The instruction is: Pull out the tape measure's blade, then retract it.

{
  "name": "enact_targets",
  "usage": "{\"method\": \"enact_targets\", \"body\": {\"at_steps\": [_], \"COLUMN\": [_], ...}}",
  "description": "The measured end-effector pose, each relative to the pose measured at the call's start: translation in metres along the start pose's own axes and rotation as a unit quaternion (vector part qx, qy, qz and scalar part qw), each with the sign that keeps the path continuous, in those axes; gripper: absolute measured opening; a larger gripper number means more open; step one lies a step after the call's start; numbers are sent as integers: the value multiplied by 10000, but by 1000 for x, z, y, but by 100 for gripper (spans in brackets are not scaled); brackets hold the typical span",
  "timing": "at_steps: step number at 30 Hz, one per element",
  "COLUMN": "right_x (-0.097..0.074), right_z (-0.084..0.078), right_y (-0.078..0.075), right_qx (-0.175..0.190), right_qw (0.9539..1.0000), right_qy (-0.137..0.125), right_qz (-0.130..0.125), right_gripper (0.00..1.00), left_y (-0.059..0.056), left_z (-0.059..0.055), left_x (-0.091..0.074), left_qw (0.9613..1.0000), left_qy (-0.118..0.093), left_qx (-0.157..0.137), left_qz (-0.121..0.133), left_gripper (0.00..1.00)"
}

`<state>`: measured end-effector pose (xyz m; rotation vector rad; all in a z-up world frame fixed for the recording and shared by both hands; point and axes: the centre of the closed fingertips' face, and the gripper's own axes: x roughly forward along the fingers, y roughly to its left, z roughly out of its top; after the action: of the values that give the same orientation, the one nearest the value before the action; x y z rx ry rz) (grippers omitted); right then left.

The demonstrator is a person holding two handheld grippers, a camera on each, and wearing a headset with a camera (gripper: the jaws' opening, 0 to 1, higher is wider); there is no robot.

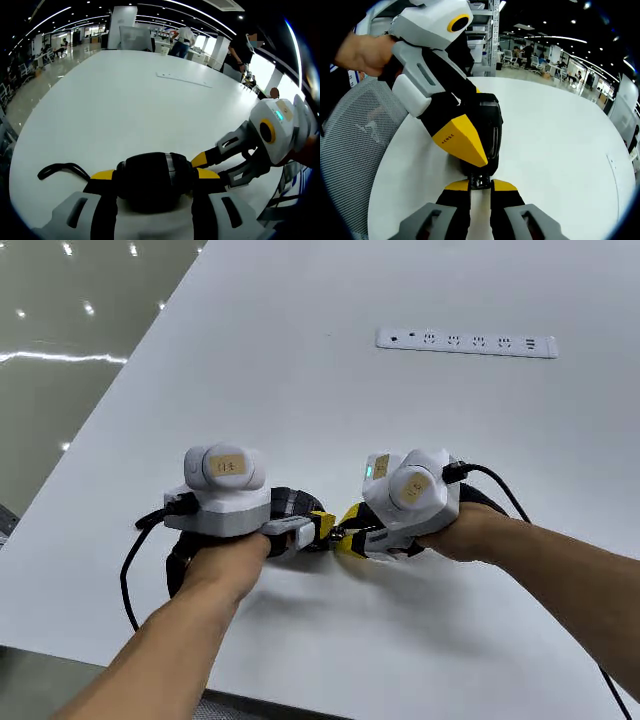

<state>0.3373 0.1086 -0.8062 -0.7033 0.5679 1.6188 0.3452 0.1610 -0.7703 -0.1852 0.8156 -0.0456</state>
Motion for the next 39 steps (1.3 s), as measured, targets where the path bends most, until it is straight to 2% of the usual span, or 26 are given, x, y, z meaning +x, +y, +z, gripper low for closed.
{"method": "enact_targets", "body": {"at_steps": [18, 32, 39], "right_x": [2, 2, -4], "right_z": [2, -1, -2], "right_y": [1, 2, -1], "right_qx": [-100, -77, -2], "right_qw": [9999, 9998, 9999], "right_qy": [9, 152, 153], "right_qz": [56, 52, -32], "right_gripper": [12, 12, 18], "left_y": [-1, -3, -3], "left_z": [0, -1, -1], "left_x": [-1, -1, -2], "left_qw": [10000, 10000, 9999], "left_qy": [21, 51, 65], "left_qx": [-32, -63, -49], "left_qz": [-24, -41, -67], "left_gripper": [56, 58, 59]}}
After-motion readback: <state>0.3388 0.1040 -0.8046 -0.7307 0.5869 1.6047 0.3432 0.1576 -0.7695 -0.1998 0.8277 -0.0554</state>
